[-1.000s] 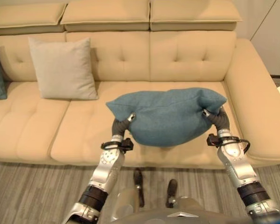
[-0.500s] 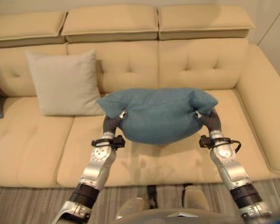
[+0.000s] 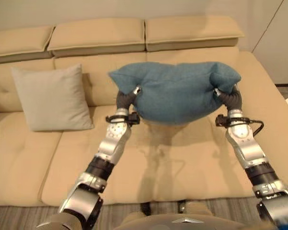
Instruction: Pick up all the scattered cushions and arrange them neatly on the sofa.
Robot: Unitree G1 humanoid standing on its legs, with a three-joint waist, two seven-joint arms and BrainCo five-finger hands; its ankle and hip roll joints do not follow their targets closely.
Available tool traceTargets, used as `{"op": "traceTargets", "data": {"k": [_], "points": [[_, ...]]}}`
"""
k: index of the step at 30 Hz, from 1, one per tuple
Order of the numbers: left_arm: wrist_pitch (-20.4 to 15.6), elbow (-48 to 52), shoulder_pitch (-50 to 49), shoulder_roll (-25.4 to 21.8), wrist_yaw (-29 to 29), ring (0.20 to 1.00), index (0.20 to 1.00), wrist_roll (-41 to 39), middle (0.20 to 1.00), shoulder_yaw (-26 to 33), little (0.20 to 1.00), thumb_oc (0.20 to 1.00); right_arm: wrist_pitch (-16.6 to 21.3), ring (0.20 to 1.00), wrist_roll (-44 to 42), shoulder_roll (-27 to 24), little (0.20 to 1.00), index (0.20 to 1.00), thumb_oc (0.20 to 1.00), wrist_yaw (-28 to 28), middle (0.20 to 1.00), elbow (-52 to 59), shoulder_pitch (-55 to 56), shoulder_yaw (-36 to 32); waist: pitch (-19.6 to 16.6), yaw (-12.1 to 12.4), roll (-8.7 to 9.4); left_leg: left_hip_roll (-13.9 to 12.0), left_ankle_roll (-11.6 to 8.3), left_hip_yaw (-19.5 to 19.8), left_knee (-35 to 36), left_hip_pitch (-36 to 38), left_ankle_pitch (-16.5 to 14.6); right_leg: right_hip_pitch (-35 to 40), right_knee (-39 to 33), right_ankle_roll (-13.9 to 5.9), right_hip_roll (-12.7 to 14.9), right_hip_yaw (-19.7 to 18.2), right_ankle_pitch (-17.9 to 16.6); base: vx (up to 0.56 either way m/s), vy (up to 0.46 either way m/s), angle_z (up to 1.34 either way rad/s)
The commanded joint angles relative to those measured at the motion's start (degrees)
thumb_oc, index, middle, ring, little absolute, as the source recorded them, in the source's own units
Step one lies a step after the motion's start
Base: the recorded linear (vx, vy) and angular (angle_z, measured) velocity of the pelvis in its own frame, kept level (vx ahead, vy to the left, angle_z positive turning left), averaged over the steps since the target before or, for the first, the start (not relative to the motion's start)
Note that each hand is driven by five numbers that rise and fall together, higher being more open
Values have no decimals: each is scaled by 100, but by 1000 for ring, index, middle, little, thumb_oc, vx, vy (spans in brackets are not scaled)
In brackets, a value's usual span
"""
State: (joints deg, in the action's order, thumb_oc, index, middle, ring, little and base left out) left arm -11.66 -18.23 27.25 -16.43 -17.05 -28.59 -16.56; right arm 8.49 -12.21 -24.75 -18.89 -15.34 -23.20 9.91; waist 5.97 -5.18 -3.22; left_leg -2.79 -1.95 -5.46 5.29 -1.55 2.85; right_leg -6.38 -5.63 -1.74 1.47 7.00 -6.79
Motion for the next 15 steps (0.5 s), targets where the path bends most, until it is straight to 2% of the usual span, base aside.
{"op": "traceTargets", "data": {"k": [1, 5, 9, 15], "points": [[-676, -129, 1004, -100, -80, 200, 200, -4, 200, -329, 200, 200, 461, 200, -111, 4, 200, 200, 200, -183, 200, 57, -791, 91, -133, 76, 169, -37, -322, 6, -33, -114, -296, 184, 117, -585, 369, 131, 524, -89, 13, 3], [-723, -426, 1357, -165, -131, 200, 200, -71, 200, -414, 200, 200, 465, 200, -234, -107, 200, 200, 200, -247, 200, -338, -1163, 180, -19, 67, 136, -31, -341, 24, -38, -358, -223, -78, 137, -599, 373, 114, 453, -74, 8, 1], [-843, -912, 1895, -346, -214, 200, 200, -201, 200, -523, 200, 200, 494, 200, -466, -350, 200, 200, 200, -316, 200, -1021, -1925, 325, 122, 86, 119, -13, -395, 44, -69, -983, -39, -745, 275, -615, 383, 48, 319, -126, 5, -3], [-904, -1340, 2267, -585, -159, 200, 200, -306, 200, -563, 200, 200, 538, 200, -627, -687, 200, 200, 200, -370, 200, -1586, -2552, 445, 108, 129, 118, -1, -466, 46, -63, -1544, 143, -1291, 311, -637, 408, 59, 199, -51, -6, 1]]}}
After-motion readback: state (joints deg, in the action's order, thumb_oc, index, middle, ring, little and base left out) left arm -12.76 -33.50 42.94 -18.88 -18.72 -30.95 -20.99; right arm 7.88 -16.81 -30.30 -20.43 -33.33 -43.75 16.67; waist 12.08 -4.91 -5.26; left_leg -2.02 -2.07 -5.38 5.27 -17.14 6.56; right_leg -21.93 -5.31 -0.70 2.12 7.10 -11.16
